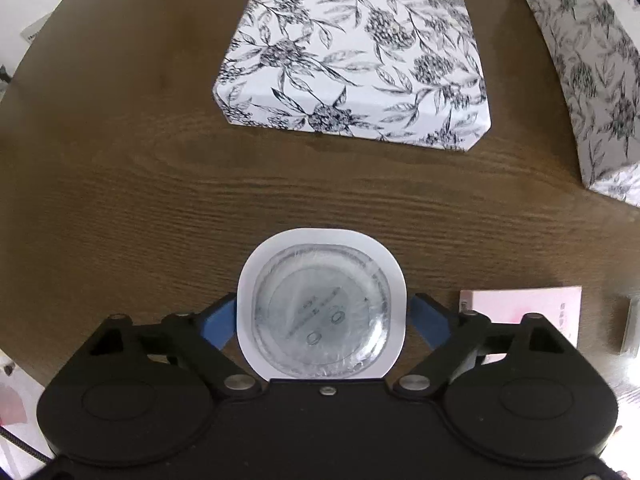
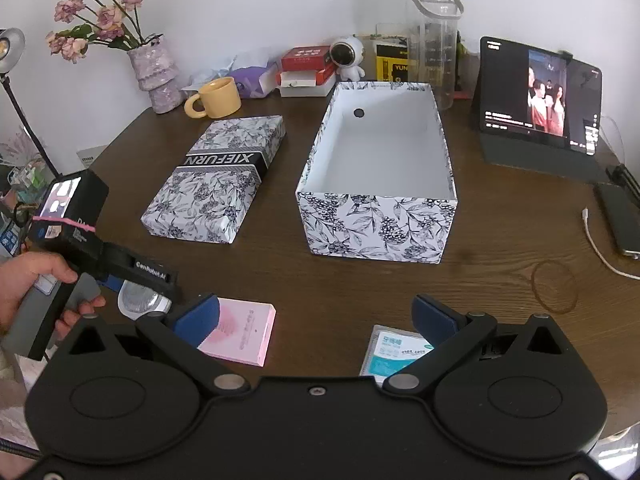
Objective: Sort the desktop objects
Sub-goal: 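Close the left gripper on the white round compact case, then lift the compact case with the left gripper over the open floral box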
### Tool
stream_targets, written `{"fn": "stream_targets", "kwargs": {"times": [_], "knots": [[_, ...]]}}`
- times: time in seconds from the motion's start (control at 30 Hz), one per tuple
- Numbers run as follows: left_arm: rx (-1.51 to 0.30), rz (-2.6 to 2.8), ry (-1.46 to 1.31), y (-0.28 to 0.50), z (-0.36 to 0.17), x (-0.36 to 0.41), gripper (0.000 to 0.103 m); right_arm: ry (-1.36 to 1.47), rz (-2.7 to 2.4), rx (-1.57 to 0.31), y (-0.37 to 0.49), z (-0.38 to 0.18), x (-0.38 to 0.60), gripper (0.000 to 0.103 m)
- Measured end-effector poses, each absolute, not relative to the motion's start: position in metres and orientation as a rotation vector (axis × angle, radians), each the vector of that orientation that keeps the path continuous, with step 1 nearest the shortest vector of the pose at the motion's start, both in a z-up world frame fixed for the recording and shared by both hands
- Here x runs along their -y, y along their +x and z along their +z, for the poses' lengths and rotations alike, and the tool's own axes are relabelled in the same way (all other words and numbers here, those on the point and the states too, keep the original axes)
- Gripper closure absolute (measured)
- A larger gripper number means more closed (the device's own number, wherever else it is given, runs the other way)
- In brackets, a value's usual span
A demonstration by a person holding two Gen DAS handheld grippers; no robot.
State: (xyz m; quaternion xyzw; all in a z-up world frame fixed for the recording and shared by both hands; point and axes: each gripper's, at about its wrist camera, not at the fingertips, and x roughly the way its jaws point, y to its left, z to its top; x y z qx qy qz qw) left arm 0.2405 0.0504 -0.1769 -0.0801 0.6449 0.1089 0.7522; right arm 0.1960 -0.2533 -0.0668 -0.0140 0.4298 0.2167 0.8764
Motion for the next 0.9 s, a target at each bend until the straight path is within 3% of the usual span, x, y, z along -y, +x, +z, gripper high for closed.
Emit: {"fn": "stream_targets", "kwargs": {"times": [0.9], "knots": [[-1.323, 0.245, -0.180, 0.209, -0.172, -0.039, 0.023, -0.016, 0.412, -0.880, 0.163, -0.062, 0.273, 0.000]]}}
